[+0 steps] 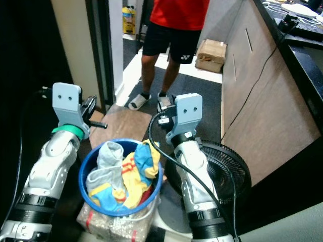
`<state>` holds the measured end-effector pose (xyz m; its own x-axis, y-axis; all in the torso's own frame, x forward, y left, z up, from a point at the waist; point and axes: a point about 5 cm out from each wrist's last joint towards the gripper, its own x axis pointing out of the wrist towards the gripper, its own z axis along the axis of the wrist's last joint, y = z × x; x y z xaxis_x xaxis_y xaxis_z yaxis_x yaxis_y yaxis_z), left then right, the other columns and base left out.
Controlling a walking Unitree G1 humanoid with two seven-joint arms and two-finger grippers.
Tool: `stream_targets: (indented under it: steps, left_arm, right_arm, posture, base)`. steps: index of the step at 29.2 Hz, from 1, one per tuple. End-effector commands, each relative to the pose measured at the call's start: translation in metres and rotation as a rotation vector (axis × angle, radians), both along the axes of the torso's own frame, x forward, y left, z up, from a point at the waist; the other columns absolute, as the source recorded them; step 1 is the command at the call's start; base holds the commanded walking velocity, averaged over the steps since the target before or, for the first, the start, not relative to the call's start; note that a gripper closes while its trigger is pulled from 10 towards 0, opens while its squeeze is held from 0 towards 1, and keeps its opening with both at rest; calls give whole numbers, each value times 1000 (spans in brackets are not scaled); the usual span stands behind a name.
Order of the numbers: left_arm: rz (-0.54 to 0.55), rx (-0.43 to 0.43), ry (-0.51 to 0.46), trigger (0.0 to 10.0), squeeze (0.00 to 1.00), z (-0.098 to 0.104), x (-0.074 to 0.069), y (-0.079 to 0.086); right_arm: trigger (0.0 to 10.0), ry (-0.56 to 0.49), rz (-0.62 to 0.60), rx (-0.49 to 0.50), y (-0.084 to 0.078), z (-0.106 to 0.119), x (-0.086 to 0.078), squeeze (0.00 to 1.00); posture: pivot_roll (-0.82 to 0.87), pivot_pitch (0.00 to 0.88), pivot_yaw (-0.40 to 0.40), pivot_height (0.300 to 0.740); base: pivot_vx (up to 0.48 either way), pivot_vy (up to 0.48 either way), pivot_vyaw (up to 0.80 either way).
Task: Clothes washing
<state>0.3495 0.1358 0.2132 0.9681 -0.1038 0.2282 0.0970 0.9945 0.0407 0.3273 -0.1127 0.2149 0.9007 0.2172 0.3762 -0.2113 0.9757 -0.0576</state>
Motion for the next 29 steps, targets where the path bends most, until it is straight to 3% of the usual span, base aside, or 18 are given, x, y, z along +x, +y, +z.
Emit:
stream_targets:
  steps: [1, 17, 29]
  left_arm:
    - [-9, 7, 29, 10000, 0, -7, -1, -2]
    - [-12, 29, 82, 10000, 0, -27, -4, -1]
    - [-6, 24, 81, 10000, 0, -26, -4, -1]
  right_arm:
    - [10000, 7, -4, -5, -3, -3, -1, 0]
    - [10000, 57, -7, 8, 0, -17, -3, 0]
    - [10000, 49, -5, 16, -2, -15, -2, 0]
  posture:
    - [71, 20, 6, 740]
    - [68, 26, 7, 740]
    - [70, 26, 2, 695]
  base:
    - [0, 0, 0]
    - [0, 0, 0]
    - [0, 0, 0]
